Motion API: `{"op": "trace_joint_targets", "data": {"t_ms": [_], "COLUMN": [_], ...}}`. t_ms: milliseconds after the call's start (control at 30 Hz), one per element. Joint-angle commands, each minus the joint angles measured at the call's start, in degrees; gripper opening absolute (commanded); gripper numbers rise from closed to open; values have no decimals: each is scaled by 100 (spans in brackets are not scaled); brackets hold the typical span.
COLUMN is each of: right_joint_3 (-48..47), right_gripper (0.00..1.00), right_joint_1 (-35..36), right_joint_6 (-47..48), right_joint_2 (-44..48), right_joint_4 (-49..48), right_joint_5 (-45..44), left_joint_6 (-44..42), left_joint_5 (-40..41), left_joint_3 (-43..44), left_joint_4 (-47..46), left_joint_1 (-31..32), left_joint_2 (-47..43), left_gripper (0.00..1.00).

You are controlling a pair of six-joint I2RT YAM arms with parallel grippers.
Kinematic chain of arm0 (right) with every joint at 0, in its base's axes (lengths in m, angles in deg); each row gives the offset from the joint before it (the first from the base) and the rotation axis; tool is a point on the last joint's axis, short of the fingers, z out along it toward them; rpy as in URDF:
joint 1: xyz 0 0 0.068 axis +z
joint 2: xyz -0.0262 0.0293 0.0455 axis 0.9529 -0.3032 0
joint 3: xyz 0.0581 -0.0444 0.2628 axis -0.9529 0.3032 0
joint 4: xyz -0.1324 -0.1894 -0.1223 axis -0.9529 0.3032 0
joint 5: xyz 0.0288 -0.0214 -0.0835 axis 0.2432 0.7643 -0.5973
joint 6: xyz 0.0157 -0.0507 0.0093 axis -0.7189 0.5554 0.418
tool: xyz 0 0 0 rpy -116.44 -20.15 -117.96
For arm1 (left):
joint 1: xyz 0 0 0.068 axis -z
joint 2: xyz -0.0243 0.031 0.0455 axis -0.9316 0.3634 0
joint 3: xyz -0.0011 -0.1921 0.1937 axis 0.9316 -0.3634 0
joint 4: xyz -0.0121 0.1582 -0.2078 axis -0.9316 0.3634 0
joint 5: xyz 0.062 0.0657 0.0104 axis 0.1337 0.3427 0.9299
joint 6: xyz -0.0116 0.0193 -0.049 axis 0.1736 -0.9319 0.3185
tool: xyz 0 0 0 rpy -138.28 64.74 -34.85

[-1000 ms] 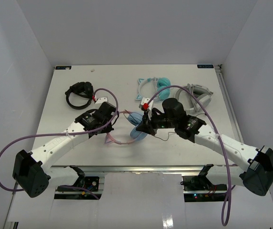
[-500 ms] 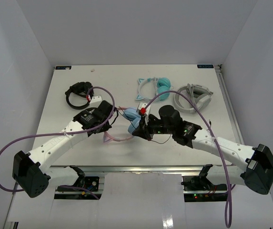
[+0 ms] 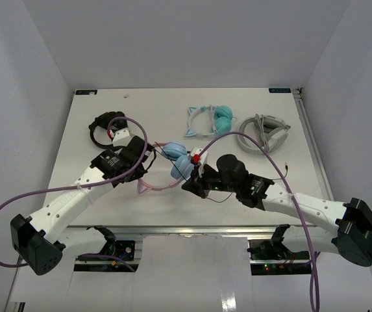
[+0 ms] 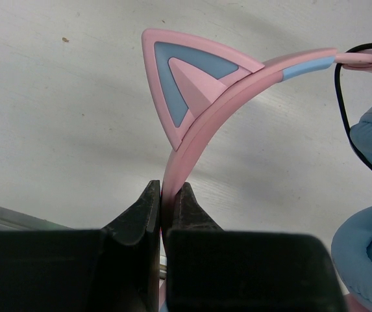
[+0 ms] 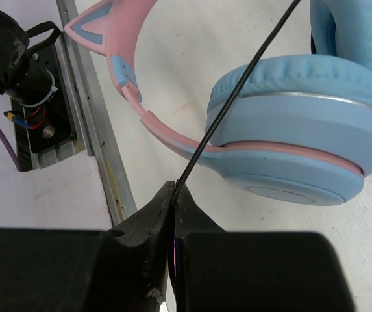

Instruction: Wrap the headphones

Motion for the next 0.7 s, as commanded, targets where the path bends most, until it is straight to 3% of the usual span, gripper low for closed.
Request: {"op": "trace_joint_targets", "data": {"t_ms": [0, 233, 667], "right_joint_3": [242, 599, 807], "right_gripper": [8, 9, 8], "right_joint_1": [154, 167, 404], "right_joint_6": [-118, -42, 1], "right_joint_2": [7, -162, -140], "right_joint_4": [-271, -827, -1294], "right_joint_5": [-342, -587, -625], "left_joint_6": [492, 592, 1135], "left_joint_5": [551, 472, 1046], "left_joint_3": [445, 616, 585], "left_joint_4": [-173, -8, 361], "left_joint_1": [-90, -90, -91], "left_joint_2": [-382, -436, -286], "left_gripper": [0, 0, 0]}}
